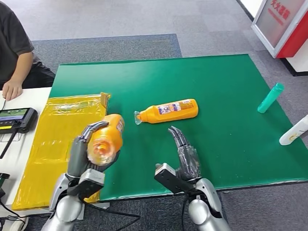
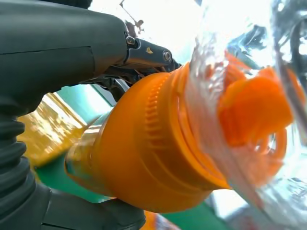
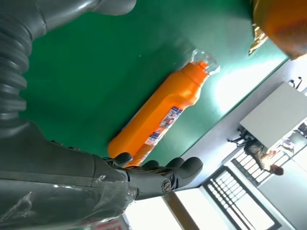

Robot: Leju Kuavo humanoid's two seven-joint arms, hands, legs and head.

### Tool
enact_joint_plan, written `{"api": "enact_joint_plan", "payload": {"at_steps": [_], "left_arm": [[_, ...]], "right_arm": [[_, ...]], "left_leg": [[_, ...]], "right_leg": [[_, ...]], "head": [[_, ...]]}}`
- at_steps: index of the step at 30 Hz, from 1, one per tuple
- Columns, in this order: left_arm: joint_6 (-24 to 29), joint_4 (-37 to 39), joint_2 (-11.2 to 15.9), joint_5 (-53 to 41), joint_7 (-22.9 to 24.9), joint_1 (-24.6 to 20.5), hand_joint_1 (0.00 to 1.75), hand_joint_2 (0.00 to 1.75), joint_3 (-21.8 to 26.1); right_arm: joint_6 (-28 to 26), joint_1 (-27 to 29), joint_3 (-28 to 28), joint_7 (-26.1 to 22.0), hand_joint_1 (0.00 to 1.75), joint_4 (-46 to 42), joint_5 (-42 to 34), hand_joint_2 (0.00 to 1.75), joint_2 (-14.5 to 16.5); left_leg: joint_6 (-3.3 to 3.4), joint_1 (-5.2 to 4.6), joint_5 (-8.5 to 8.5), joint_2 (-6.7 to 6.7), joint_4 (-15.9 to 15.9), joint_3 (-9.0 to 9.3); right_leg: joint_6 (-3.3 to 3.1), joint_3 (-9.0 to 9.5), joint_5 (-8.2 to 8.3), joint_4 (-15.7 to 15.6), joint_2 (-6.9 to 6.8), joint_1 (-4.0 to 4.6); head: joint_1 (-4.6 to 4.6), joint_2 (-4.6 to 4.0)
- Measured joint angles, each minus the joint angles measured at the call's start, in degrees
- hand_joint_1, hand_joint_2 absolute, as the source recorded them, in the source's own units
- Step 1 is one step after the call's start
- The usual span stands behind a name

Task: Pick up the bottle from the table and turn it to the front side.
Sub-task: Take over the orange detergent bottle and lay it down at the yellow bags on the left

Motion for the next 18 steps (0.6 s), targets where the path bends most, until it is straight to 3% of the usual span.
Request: {"api": "enact_joint_plan", "payload": {"at_steps": [9,18], "left_arm": [[8.4,0.0,1.6,-22.9,19.8,-1.9,1.75,1.75,-3.1],[0.3,1.9,3.9,-27.7,29.7,-4.2,1.75,1.75,-1.8]], "right_arm": [[1.5,2.4,-2.6,1.2,0.00,-3.2,3.2,1.75,0.4],[2.2,3.9,-4.4,1.7,0.00,-4.8,3.8,1.75,0.7]], "left_leg": [[0.00,0.00,-0.01,0.00,0.0,0.00],[0.00,0.00,0.00,0.00,0.0,0.00]], "right_leg": [[0.00,-0.01,0.00,0.0,0.00,0.00],[0.00,0.00,0.00,0.0,0.00,0.00]], "head": [[0.00,0.00],[0.00,0.00]]}}
